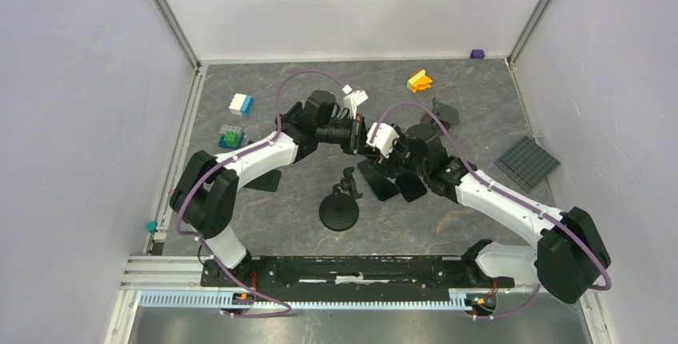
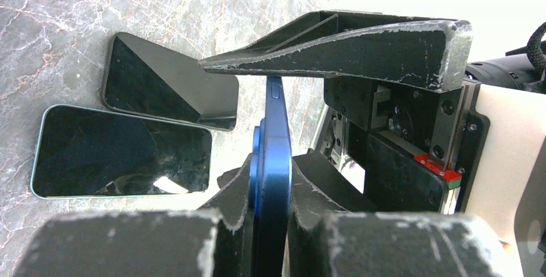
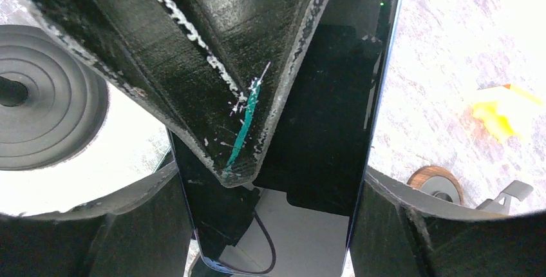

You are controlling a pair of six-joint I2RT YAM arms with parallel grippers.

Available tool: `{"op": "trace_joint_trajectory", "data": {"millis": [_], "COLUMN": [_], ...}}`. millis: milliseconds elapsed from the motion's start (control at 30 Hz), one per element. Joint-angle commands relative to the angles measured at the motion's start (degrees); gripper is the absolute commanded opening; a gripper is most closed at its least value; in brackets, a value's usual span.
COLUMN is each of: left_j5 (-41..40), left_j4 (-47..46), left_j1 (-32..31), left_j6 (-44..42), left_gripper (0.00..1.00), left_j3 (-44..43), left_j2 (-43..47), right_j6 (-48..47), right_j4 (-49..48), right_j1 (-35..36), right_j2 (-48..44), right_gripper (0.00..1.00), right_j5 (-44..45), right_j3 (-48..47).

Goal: Place the phone on the phone stand
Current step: Pick up the phone at the center of the board.

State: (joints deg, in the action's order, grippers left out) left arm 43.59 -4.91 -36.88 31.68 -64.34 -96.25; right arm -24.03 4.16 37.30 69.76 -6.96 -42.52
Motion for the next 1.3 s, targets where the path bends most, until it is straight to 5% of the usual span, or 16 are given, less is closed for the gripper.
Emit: {"op": "trace_joint_trajectory", "data": {"millis": [0,167,333,700,967,1267], "left_j5": [1.71,2.07,2.57,0.42,-2.28,-3.35], "left_j4": [-4.41,-3.73,-3.03,8.23,17.32,38.25], "left_j1": [-0.21,-0.05,0.06,1.35,3.66,4.54], "left_j6": [2.66,1.01,0.05,-15.18,-26.64,-53.21], "left_gripper": [0.02,0.06,0.33,0.96,1.0,0.99], "left_j3": [-0.79,-0.7,-1.05,-3.48,-3.26,-2.84], "left_j2": [2.18,2.26,2.16,7.15,14.2,26.15], "right_j6": [-0.97,-2.01,-3.94,-5.15,-5.24,-5.53], "right_j4": [-1.41,0.08,1.59,1.91,4.62,8.15], "right_j1": [0.32,0.32,0.32,-0.15,-3.64,-6.78], "right_j2": [-0.37,-0.65,-1.2,-5.65,-7.57,-8.38], "right_gripper": [0.55,0.34,0.0,0.0,0.0,0.0], "right_j5": [1.23,1.26,0.9,0.49,-3.28,-17.3], "right_j3": [-1.86,-2.29,-2.85,-0.25,0.39,-1.15]}}
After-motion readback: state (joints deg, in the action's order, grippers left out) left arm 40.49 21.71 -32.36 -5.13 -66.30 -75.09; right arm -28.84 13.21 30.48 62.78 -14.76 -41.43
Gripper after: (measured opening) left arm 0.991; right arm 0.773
